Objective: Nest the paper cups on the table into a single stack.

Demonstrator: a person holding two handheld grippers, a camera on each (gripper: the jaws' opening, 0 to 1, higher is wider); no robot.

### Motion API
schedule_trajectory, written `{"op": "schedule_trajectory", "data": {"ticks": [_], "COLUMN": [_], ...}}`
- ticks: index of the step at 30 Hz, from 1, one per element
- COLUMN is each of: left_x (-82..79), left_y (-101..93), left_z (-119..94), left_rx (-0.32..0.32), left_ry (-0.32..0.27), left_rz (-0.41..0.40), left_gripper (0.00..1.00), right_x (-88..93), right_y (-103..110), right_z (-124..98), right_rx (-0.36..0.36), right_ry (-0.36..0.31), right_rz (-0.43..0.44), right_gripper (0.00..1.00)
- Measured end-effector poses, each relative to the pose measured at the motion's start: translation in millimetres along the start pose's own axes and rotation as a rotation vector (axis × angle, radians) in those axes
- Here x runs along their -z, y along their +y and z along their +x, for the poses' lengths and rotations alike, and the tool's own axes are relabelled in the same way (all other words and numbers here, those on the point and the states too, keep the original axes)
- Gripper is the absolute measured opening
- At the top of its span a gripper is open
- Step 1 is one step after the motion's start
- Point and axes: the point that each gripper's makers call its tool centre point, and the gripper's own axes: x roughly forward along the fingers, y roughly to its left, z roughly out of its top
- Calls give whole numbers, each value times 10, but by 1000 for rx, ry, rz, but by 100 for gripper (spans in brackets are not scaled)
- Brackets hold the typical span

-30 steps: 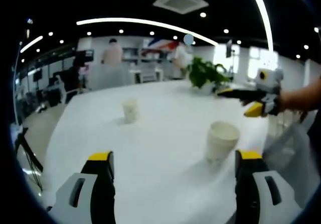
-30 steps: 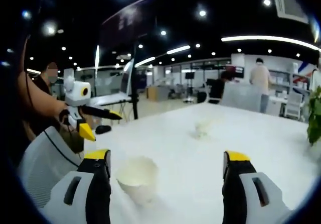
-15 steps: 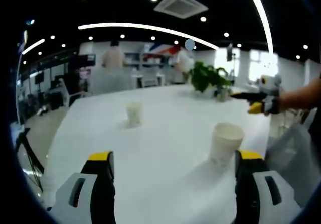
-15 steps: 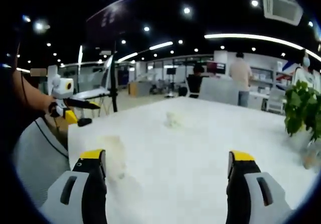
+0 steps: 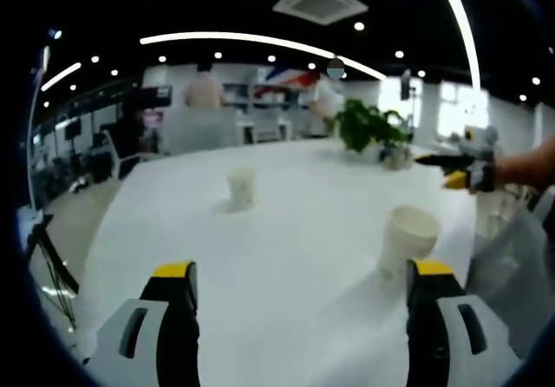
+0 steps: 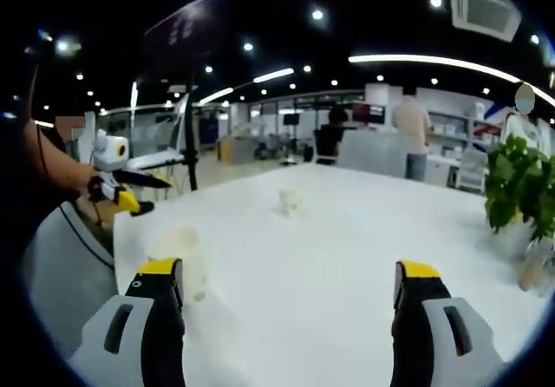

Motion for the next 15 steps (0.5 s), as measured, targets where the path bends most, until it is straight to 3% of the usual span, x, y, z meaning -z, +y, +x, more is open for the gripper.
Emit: {"op": "schedule_trajectory", "data": {"ticks": [5,9,15], "left_x": [-32,-9,-102], "left_y": [95,151,257], "left_z": [146,302,591], "left_rx": [3,7,18], "left_ry": [-19,0,-18], "left_rz": [-37,-5,-11], "left_gripper": [99,99,99], "right_x": [1,38,72], "right_y": [-22,-9,-8], "right_z": [-17,-21,-23], "right_rx": [7,10,22], "right_ry": [4,12,14], "right_rz": [8,18,28], "right_gripper": [100,100,100]}}
